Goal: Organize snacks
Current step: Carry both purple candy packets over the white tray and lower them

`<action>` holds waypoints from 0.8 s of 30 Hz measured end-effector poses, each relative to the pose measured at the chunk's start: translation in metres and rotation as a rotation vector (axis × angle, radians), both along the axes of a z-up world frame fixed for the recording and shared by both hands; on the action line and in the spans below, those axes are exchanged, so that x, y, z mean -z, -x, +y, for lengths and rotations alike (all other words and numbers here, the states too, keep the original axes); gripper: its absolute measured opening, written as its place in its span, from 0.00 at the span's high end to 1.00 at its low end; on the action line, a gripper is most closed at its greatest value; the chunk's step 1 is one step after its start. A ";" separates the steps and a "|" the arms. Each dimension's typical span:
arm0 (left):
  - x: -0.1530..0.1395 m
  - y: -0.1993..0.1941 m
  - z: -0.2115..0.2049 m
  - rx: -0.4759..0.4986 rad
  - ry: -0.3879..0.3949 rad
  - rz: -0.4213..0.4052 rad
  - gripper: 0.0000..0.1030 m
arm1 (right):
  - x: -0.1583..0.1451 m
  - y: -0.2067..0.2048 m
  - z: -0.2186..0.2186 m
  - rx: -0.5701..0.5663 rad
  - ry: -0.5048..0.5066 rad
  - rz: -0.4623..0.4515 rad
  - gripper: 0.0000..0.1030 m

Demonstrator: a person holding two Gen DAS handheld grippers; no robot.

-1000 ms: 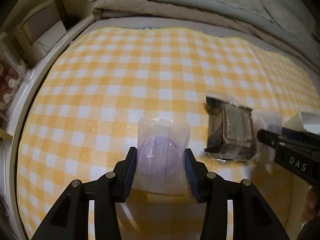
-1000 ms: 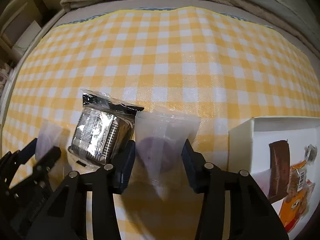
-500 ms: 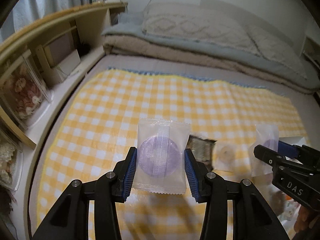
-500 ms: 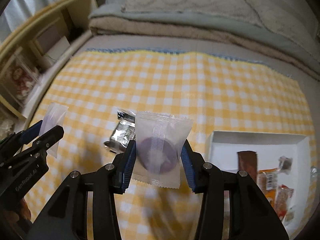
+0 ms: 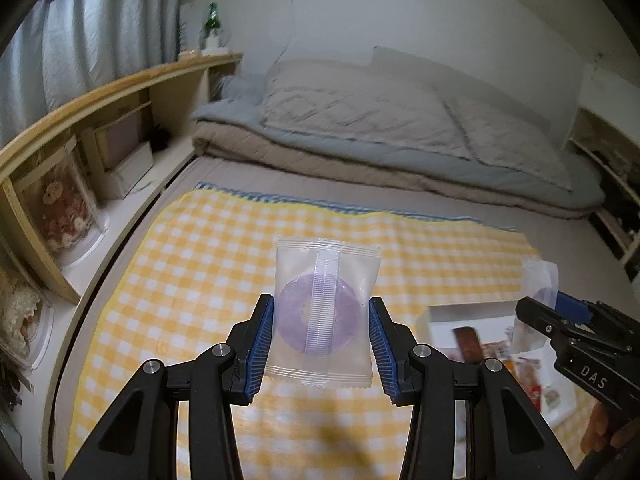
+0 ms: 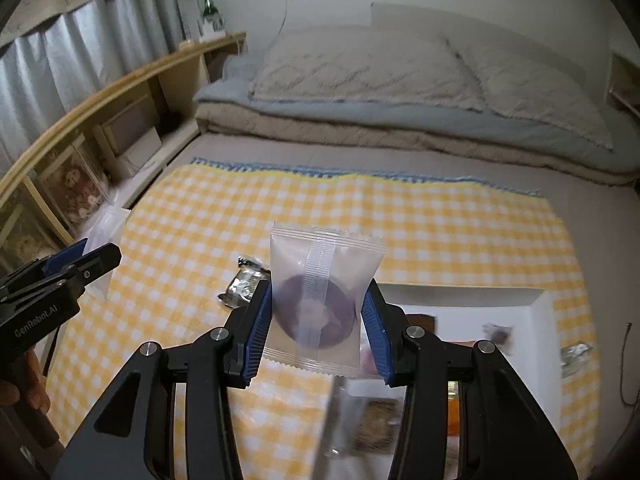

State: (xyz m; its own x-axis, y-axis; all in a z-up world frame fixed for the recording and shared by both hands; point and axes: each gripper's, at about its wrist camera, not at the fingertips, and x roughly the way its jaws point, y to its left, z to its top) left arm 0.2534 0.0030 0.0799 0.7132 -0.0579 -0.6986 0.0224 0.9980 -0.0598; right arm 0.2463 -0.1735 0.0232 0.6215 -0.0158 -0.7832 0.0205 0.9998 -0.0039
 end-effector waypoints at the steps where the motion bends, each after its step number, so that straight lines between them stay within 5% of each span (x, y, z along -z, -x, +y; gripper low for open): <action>1: -0.004 0.006 -0.007 0.015 0.002 -0.007 0.56 | -0.007 0.008 -0.006 0.004 0.002 -0.010 0.56; 14: -0.020 0.044 -0.069 0.145 0.066 -0.012 0.56 | -0.033 0.055 -0.089 0.129 0.021 -0.054 0.56; 24: 0.005 0.010 -0.117 0.222 0.131 0.065 0.56 | -0.027 0.073 -0.158 0.250 0.036 -0.036 0.56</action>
State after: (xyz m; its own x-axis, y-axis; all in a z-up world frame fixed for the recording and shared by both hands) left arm 0.2436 -0.1142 0.0745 0.6265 -0.3010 -0.7190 0.2322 0.9526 -0.1965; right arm 0.1729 -0.3312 0.0500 0.6224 -0.1997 -0.7568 0.2675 0.9630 -0.0341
